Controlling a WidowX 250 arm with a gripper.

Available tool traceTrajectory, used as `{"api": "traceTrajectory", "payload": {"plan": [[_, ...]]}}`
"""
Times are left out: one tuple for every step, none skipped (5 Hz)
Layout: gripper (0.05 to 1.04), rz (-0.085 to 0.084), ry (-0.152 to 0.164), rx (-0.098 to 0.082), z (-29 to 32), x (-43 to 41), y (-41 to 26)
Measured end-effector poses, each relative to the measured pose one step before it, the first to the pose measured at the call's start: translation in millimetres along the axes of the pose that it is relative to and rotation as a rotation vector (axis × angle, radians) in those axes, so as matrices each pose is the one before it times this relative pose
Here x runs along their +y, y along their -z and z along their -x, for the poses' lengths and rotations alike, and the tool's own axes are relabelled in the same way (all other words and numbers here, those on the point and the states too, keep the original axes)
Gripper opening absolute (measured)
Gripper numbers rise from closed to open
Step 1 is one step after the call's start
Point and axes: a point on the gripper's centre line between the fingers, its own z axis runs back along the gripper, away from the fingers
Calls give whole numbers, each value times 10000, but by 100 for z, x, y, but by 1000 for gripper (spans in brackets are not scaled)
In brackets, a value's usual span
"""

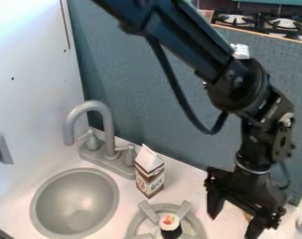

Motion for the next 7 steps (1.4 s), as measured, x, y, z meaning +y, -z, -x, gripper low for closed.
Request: {"api": "traceTrajectory", "payload": {"plan": [[1000,-155,20,-434,-1341,49,506],[1000,-85,254,-204,-1668,-358,1091],[1000,-206,-260,-457,-1505,135,-145],[1000,-72,123,-221,-1502,-272,601],[1000,-33,496,89,-1270,-391,1267],[1000,-74,146,202,-622,-228,1427],[1000,-27,140,57,-774,-222,859]]}}
